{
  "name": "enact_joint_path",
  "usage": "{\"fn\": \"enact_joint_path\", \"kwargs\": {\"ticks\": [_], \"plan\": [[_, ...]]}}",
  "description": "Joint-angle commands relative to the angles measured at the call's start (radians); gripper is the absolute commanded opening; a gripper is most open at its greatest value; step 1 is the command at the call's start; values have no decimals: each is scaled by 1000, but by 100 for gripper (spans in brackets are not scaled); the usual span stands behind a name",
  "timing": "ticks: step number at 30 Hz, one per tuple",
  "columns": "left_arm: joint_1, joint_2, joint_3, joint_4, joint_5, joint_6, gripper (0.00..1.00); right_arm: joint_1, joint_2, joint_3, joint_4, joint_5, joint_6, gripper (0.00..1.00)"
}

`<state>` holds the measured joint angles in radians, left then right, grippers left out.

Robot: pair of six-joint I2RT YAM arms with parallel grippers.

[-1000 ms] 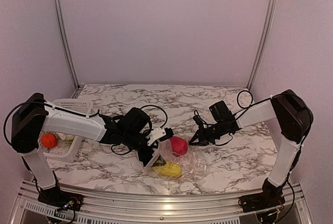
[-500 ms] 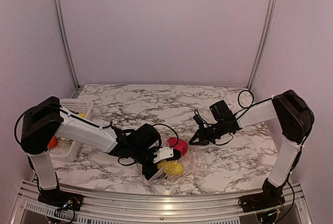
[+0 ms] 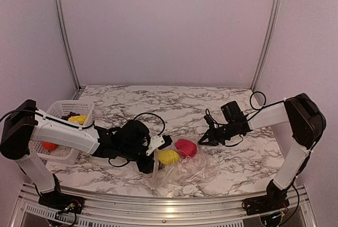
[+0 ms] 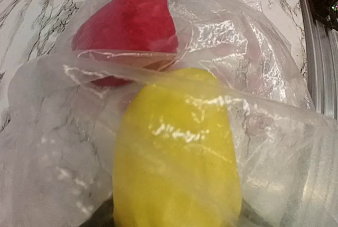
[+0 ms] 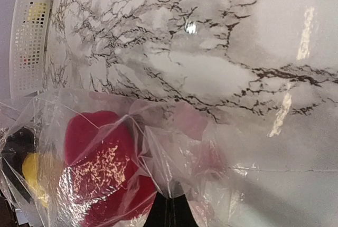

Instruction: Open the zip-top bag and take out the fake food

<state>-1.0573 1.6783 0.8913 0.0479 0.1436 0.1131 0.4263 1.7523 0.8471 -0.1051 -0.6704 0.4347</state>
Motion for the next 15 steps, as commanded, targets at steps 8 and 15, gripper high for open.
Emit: {"fn": "enact_joint_path", "kwargs": {"ticks": [8, 15], "plan": [[120, -279, -139, -71, -207, -402, 46, -92, -119, -60, 59, 14, 21, 0], [281, -492, -131, -162, -252, -564, 47, -107, -123, -69, 47, 5, 9, 0]]}}
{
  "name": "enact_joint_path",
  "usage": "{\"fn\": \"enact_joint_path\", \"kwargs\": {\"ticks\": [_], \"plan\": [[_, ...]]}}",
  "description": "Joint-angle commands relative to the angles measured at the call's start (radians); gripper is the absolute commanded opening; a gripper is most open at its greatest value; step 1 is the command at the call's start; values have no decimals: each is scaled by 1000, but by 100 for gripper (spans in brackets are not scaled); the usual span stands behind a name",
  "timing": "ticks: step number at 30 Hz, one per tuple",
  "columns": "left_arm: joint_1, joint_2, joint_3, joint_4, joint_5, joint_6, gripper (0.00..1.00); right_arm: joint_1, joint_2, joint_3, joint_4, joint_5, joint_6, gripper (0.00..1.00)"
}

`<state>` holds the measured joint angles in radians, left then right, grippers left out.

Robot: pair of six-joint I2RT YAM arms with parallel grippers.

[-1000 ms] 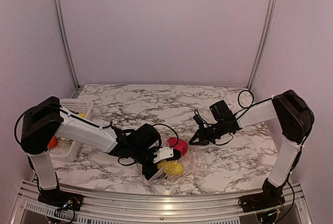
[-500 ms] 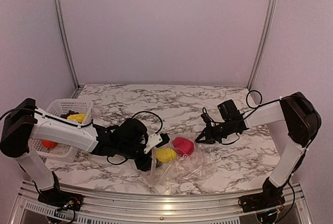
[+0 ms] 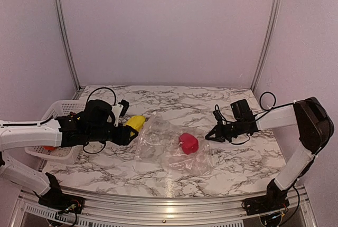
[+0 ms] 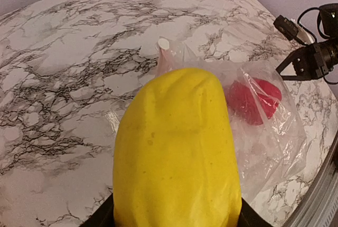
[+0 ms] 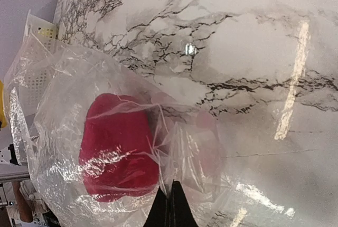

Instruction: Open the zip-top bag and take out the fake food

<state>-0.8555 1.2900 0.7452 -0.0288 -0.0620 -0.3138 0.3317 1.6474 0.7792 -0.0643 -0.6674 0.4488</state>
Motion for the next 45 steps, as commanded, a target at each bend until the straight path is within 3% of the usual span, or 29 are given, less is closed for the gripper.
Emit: {"fn": "enact_joint_path", "kwargs": {"ticks": [1, 13, 19, 26, 36, 41, 45], "plan": [[122, -118, 34, -114, -32, -162, 47, -13, -15, -1, 5, 1, -8, 0], [615, -86, 236, -416, 108, -315, 48, -13, 4, 9, 25, -17, -3, 0], [806, -3, 270, -506, 125, -292, 49, -13, 1, 7, 17, -15, -8, 0], [848, -104, 230, -715, 99, -273, 51, -13, -1, 28, -5, -3, -30, 0], [848, -345, 55, -904, 34, -448, 55, -13, 26, 64, -13, -13, -35, 0], [884, -320, 39, -893, 45, -452, 70, -13, 20, 37, 5, -18, -22, 0], [886, -295, 90, -866, 57, -395, 95, -13, 11, 20, 4, -18, -30, 0]]}}
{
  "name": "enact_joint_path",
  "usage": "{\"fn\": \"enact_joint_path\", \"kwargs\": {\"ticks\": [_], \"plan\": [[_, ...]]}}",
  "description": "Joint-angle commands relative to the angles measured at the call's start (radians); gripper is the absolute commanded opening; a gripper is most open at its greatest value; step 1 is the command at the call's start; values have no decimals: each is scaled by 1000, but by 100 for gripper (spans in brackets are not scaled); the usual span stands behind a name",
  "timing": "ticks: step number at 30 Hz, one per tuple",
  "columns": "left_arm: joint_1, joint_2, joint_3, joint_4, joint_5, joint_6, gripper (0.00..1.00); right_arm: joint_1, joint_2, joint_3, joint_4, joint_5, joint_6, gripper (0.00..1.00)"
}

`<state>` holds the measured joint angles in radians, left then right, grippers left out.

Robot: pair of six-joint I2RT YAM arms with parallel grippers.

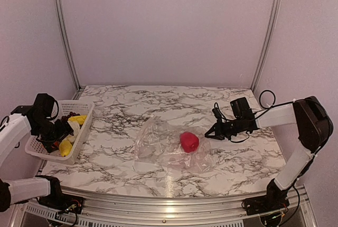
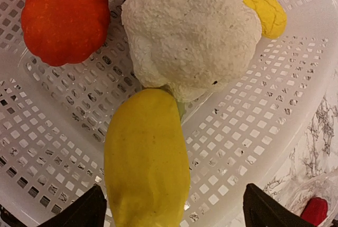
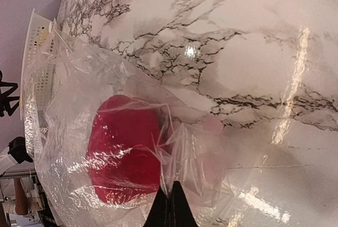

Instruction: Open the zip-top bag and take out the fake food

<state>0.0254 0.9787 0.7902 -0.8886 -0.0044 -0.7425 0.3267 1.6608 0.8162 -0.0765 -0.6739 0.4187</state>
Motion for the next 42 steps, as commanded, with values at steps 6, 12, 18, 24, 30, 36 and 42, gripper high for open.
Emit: {"fn": "enact_joint_path", "kwargs": {"ticks": [6, 12, 18, 24, 30, 36, 42], "plan": [[5, -28, 125, 112, 58, 61, 99, -8, -7, -22, 17, -7, -2, 0], [0, -29, 131, 326, 303, 71, 99, -8, -3, -21, 23, -11, 2, 0], [-109, 26, 85, 542, 454, 92, 95, -8, 9, -14, 21, -20, -4, 0], [-282, 210, 51, 725, 518, 69, 67, -8, 16, -15, 23, -28, -6, 0], [-412, 477, 92, 860, 563, 39, 41, -8, 19, -15, 21, -36, -11, 0], [-511, 704, 154, 904, 575, 53, 17, -7, 18, -8, -3, -35, -37, 0], [-620, 837, 141, 1196, 707, -39, 11, -5, 22, 1, -13, -29, -49, 0]]}}
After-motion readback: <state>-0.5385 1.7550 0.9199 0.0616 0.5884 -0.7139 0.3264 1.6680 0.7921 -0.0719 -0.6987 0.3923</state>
